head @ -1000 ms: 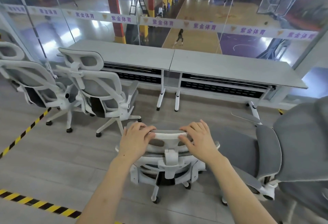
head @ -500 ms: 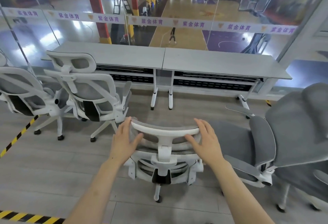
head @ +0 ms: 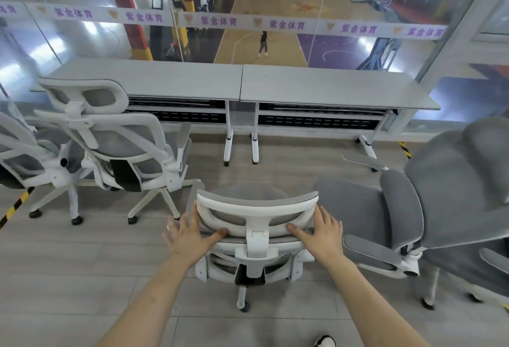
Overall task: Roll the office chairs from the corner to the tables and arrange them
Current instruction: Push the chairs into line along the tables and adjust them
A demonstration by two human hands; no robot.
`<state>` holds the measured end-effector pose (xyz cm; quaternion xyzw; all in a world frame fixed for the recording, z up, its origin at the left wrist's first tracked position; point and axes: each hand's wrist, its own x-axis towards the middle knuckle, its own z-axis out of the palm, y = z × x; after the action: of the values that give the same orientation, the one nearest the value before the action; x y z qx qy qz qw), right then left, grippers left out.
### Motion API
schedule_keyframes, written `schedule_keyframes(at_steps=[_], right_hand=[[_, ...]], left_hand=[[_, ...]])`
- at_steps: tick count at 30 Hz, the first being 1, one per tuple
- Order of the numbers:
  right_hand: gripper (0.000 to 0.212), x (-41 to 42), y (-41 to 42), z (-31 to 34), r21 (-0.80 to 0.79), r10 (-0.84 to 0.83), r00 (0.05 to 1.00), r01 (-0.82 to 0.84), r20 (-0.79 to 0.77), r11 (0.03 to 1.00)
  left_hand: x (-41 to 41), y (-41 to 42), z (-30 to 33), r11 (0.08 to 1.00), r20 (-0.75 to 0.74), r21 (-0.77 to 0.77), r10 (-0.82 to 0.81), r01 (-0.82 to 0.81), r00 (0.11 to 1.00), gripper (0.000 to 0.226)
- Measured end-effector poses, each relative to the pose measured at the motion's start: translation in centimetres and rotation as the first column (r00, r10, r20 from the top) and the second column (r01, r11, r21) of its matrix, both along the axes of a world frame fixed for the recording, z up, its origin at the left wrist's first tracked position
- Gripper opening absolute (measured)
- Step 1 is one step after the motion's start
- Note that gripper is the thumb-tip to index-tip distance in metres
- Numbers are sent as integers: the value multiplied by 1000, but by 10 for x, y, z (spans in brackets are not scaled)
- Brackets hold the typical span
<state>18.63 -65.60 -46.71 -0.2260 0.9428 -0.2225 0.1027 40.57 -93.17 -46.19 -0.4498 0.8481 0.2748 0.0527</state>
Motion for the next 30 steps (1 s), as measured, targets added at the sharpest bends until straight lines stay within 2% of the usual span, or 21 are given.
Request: schedule_keyframes(at_steps=[4,9,18,23,30], right_hand=[[121,-15,-14,0,-3,-2,1000,2,5,1000],[106,-44,-48,-1,-21,-6,1000,6,-17,1000],[116,-132,-134,-2,-4,-11,1000,11,-3,1000],[112,-188,-180,3,23,-3,1000,2,31,1000],[112,-253,-235,5,43,12,999,-14,48,999]], left_hand=[[-16,-16,2,1000,-22,25,-11,11,1000,130],[-48,-50,7,1000,38,6,-13,13,999,130],[-134,-130,23,1000,93,0,-1,1,996,129],[-187,-169,33,997,100,71,17,-24,995,126],[-250,-231,23,998,73,67,8,-13,997,131]])
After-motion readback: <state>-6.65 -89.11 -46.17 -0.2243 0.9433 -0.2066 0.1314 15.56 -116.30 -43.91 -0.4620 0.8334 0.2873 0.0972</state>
